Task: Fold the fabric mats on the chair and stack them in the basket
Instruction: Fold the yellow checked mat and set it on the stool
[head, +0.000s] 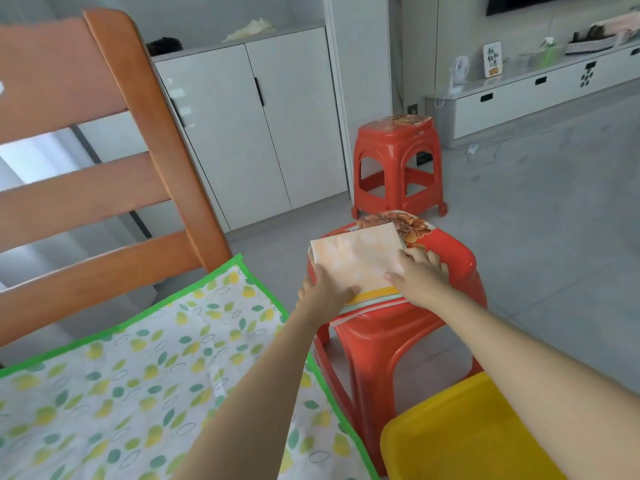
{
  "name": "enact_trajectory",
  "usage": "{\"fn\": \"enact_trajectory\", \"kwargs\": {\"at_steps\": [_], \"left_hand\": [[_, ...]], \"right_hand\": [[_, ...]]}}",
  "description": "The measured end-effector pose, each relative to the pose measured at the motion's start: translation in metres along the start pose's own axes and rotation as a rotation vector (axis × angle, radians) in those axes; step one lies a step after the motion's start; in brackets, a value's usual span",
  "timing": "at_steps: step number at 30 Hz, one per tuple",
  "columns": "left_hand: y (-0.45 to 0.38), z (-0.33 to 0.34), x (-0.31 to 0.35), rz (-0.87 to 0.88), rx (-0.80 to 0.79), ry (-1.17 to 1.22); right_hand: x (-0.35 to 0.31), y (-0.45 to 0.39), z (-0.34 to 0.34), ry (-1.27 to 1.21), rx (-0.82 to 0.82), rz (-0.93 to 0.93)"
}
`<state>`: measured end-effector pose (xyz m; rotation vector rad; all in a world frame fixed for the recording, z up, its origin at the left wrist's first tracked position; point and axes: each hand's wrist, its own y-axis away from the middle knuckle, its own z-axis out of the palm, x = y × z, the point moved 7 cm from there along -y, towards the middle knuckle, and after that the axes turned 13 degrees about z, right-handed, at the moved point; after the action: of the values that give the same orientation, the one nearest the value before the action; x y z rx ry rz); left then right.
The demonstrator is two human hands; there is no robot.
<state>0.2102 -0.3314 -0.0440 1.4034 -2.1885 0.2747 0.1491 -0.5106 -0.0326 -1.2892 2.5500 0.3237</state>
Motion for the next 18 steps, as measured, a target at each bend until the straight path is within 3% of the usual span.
{"fn": "enact_trajectory", "kwargs": {"at_steps": [9,18], "left_hand": [[0.063,-0.033,0.023,0.193,0.158,0.051],[0.182,-0.076,0.009,0.232,0.271,0.188]], "right_hand": [[-0.013,0.060,-0.038,-0.034,0.235,-0.144],[-0.059,0.180,-0.041,-0.343,0.141,-0.427]]}}
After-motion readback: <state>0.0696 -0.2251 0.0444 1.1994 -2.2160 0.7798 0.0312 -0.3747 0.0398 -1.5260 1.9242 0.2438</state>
